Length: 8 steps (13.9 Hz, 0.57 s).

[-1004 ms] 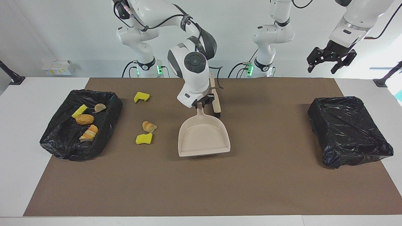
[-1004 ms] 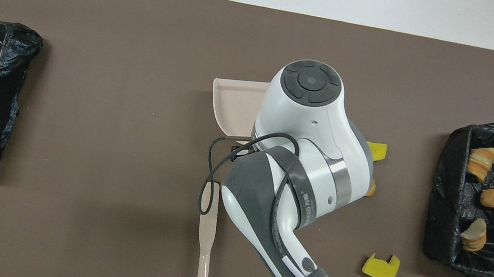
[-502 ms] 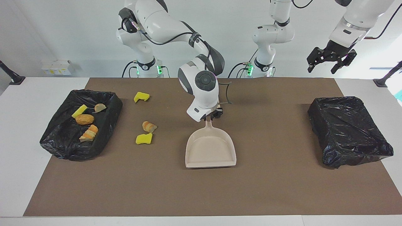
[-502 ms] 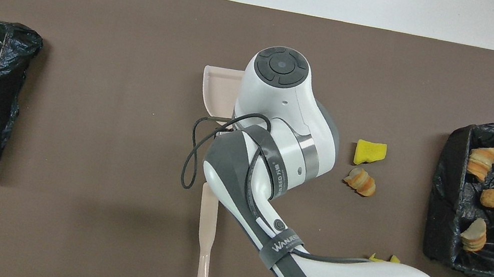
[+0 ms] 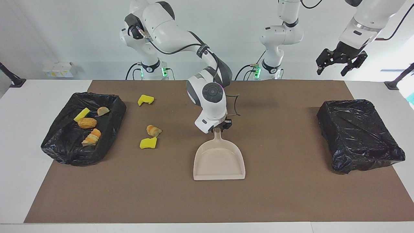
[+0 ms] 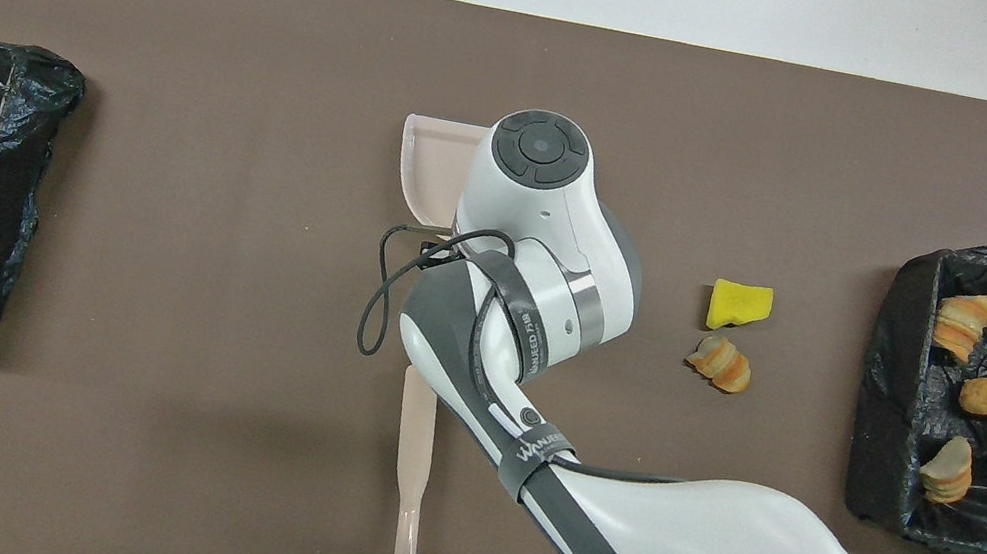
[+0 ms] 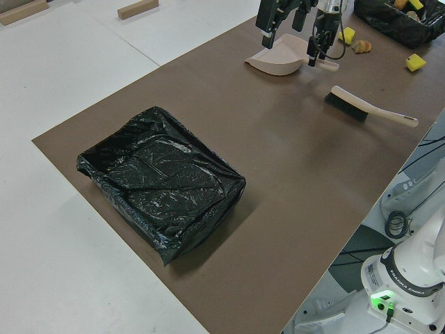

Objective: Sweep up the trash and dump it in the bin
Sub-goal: 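Carry the dustpan with the right gripper back to the table center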

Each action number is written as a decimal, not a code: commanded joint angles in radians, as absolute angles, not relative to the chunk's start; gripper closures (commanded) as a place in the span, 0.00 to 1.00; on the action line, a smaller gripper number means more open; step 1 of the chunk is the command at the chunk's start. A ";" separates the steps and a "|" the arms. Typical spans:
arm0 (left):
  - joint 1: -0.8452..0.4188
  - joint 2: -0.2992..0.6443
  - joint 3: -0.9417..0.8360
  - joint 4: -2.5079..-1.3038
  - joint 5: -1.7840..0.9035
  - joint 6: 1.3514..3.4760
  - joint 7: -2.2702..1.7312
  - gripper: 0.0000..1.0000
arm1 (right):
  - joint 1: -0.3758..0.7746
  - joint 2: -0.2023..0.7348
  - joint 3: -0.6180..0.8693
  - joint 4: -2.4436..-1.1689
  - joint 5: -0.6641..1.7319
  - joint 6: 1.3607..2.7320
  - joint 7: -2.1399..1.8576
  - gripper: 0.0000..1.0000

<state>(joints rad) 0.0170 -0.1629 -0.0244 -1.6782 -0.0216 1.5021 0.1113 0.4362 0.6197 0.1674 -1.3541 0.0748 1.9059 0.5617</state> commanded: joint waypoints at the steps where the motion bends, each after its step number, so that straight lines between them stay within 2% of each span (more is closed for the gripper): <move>1: 0.025 -0.166 -0.031 -1.669 -0.003 1.494 0.109 0.00 | 0.433 0.549 0.173 -1.365 0.064 1.905 0.577 0.00; 5: 0.023 -0.166 -0.031 -1.669 -0.003 1.494 0.109 0.00 | 0.391 0.459 0.173 -1.408 0.077 1.810 0.577 0.00; 8: 0.025 -0.166 -0.031 -1.669 -0.003 1.494 0.109 0.00 | 0.397 0.368 0.173 -1.515 0.080 1.779 0.597 0.00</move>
<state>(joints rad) 0.0170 -0.1629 -0.0244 -1.6782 -0.0216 1.5021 0.1113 0.3984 0.4498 0.1656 -1.3963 0.0760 1.7684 0.5617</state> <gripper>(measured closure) 0.000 0.000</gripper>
